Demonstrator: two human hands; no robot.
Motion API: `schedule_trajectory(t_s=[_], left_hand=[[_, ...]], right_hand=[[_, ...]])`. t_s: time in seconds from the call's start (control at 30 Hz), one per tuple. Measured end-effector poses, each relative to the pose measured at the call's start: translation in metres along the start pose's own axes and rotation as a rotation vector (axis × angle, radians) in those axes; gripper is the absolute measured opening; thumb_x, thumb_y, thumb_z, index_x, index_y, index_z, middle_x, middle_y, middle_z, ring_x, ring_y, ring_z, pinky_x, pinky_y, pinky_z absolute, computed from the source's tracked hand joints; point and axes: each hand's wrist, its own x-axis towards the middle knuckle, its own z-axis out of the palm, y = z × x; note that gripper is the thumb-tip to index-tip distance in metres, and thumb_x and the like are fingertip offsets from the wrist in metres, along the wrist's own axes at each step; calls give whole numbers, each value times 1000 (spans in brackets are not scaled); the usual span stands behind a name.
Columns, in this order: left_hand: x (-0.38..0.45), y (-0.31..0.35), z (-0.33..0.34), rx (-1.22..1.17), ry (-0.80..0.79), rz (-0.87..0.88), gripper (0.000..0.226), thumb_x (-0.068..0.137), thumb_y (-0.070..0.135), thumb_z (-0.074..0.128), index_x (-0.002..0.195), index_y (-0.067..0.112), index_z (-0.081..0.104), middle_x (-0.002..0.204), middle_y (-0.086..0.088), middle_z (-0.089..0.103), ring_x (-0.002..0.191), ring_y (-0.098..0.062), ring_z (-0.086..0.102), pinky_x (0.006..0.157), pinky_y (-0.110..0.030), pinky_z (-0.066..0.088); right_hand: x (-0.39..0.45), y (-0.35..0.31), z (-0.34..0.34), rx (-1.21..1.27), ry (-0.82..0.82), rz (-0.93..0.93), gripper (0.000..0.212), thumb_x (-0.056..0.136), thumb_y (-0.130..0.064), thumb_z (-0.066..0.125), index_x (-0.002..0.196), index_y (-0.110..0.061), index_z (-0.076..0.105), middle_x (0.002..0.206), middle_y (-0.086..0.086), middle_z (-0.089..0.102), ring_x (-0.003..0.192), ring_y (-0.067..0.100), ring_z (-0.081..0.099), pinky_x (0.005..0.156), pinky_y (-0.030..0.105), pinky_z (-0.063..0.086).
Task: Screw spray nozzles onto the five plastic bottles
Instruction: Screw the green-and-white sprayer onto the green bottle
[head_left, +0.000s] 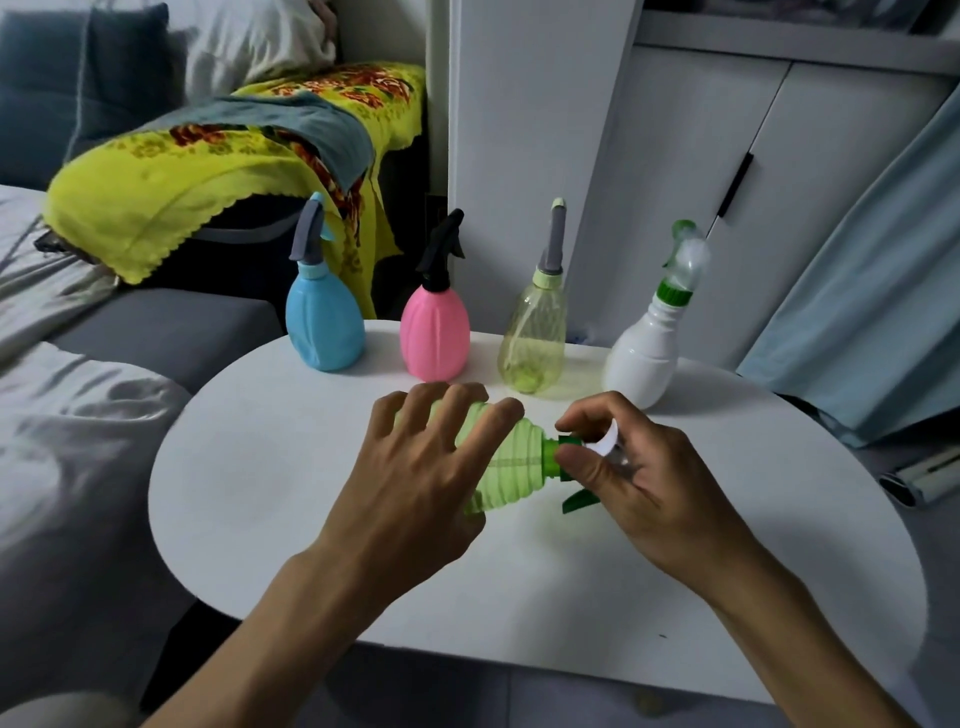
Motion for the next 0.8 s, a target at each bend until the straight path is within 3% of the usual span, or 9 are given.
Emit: schedule_trajectory(t_s=[0.1,0.27,0.43,0.5,0.6,0.73,0.8], left_hand=[[-1,0,0,-18,-1,-4,85,55,26,87,131,18,49,125,-13,60,110,-38,56,86,-49,49],[0,1,-1,-12,7,4,85,55,25,86,130,19,47,126,-12,59,111,-39,56,87,-50,48],[0,1,0,-20,-2,-8,89,54,27,89,130,20,44,126,-13,60,112,-39,57,88,-50,49],[1,1,0,-21,16,-3,88,54,26,89,130,19,45,125,-14,61,111,-39,57,88,-51,49],[1,3,1,5,25,19,89,53,26,90,129,18,45,125,-16,61,111,-41,58,88,-52,49],[1,2,2,-16,37,0,91,52,26,91,129,18,44,124,-16,62,111,-41,59,88,-52,49],[1,2,4,-9,50,7,90,52,26,91,129,18,44,124,-16,62,111,-41,59,88,-52,49]], right_hand=[[-3,1,0,8,-13,9,33,81,-58,67,107,-43,52,104,-22,58,85,13,67,67,42,62],[0,-2,1,-21,26,40,40,81,-74,51,104,-40,52,91,-32,57,75,6,67,62,44,61],[-2,-2,-1,21,7,21,35,82,-51,69,110,-45,50,102,-21,58,88,8,64,65,39,62],[-2,-3,1,-11,51,6,29,85,-56,61,108,-44,50,93,-21,59,81,8,65,62,41,61],[1,-5,4,-50,121,16,22,90,-60,49,103,-41,51,75,-6,64,68,15,67,58,45,59],[-1,-3,1,7,20,42,42,80,-54,68,114,-42,47,104,-18,59,88,11,65,67,36,60],[-1,-4,1,2,19,29,40,82,-53,68,114,-45,45,98,-19,58,83,12,66,64,37,60]])
